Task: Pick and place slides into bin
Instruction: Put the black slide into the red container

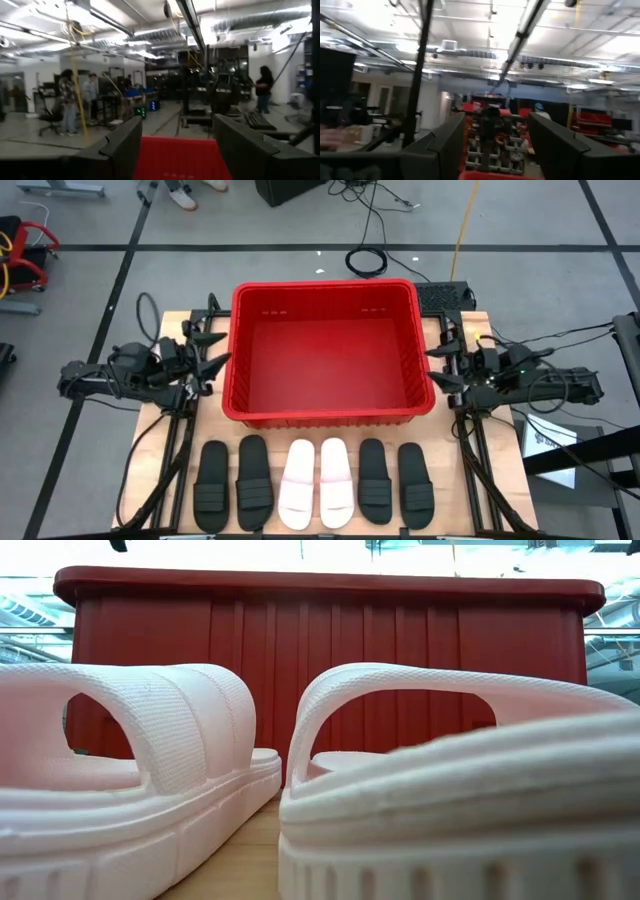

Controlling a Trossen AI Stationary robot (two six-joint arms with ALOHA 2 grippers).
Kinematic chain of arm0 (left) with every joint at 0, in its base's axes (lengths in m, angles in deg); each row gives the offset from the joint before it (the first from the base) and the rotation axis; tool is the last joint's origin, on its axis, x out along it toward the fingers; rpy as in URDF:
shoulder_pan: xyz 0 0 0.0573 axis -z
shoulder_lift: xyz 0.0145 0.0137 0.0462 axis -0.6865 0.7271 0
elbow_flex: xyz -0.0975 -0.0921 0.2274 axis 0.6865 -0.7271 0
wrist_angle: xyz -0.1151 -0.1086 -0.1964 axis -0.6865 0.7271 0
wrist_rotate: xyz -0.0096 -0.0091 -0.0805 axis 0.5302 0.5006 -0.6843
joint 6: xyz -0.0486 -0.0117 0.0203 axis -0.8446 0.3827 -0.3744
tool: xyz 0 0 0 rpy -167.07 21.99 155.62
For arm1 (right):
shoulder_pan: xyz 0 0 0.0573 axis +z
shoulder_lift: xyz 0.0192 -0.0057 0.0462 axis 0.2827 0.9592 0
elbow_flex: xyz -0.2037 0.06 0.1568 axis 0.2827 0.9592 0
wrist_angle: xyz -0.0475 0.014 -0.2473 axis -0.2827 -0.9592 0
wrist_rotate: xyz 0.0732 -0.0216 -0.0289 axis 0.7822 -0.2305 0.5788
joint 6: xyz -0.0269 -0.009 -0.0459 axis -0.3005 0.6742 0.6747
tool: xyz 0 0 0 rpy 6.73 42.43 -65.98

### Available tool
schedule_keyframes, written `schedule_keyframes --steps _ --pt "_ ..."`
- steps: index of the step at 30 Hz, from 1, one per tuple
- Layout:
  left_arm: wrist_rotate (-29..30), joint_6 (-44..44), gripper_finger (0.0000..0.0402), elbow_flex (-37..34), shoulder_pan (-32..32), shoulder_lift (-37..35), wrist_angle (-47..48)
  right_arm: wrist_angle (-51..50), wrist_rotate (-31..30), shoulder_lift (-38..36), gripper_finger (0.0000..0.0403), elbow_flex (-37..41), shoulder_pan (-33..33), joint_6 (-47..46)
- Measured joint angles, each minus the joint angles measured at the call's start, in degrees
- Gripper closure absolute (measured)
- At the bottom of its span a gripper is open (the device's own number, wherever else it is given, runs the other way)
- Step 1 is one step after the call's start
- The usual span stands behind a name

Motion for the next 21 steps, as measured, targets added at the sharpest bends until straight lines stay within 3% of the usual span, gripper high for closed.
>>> schedule_keyframes --steps 7,15,21 --pt "-4.6 -1.5 0.0151 1.2 0.0 0.4 0.9 2.7 8.2 1.5 0.0195 -0.3 0.0 -1.7" --pt "-4.5 -1.5 0.0151 1.2 0.0 0.3 0.7 3.0 11.8 5.3 0.0195 -1.9 0.1 -3.6" --pt "-4.5 -1.4 0.0151 1.2 0.0 0.3 1.0 -3.7 12.9 9.2 0.0195 -6.3 0.0 -3.5"
